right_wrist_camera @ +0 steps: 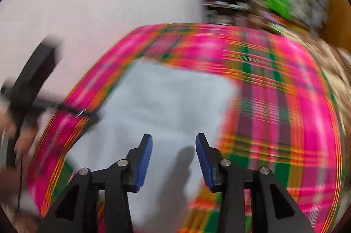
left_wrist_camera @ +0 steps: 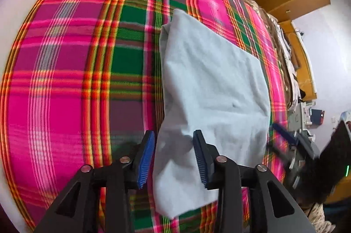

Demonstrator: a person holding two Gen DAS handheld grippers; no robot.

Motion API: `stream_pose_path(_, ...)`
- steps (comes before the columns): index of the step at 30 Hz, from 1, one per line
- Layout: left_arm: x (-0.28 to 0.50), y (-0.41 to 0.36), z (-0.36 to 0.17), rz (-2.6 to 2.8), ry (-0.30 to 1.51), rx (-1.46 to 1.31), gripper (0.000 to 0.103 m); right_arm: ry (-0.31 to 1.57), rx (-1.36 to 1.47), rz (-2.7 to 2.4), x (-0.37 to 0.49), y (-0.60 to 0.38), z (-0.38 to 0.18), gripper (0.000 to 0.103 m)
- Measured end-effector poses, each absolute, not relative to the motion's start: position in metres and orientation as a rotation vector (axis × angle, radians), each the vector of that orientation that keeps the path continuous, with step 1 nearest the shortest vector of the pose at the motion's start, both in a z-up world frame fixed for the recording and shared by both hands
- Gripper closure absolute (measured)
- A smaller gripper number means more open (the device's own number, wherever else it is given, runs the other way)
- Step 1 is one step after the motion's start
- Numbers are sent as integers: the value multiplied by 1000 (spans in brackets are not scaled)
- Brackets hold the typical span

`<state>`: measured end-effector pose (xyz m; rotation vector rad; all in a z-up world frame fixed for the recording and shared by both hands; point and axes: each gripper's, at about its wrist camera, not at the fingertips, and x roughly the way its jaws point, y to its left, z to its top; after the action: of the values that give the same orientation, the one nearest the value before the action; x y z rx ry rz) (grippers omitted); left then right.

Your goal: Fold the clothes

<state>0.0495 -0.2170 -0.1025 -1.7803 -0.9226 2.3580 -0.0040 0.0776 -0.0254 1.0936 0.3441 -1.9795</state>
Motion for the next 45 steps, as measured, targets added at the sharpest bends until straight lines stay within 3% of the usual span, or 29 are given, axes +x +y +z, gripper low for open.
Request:
stream_pose_path(5, 61, -215, -103, 2352, -961, -1804, 64, 593, 1000, -1807, 57, 31, -41, 61)
stream_pose_path(16, 76, -220, -99, 2382, -1017, -1809, 62, 779, 913, -1682, 115, -12, -72, 57)
stream_pose_path(22, 62, -212, -100, 2378, -1063, -1798, 62, 919, 828, -1713, 123, -20, -84, 61)
stream_pose_path(24, 63, -213, -101, 2368, -1080, -1799, 62, 881, 856, -1742, 116, -17, -80, 74)
stream_pose_path(25, 63, -214, -103, 2361, -1090, -1800, 62, 861, 871, -1756, 113, -15, -79, 88)
stream_pose_path(26, 62, -214, -104, 2349, -1112, -1798, 62, 842, 885, -1771, 110, -14, -77, 91)
stream_pose_path(30, 65, -218, -106, 2282, -1198, -1776, 58, 541, 1037, -1802, 76, 5, -59, 92)
stream_pose_path(32, 65, -220, -109, 2225, -1273, -1752, 35, 429, 1071, -1818, 65, 15, -49, 92)
stream_pose_path(39, 65, -222, -116, 2022, -1542, -1662, 28, 76, 1195, -1871, 39, 52, -39, 92)
stream_pose_path(45, 44, -210, -132, 1907, -1634, -1668, 28, 99, 1177, -1874, 42, 54, -37, 92)
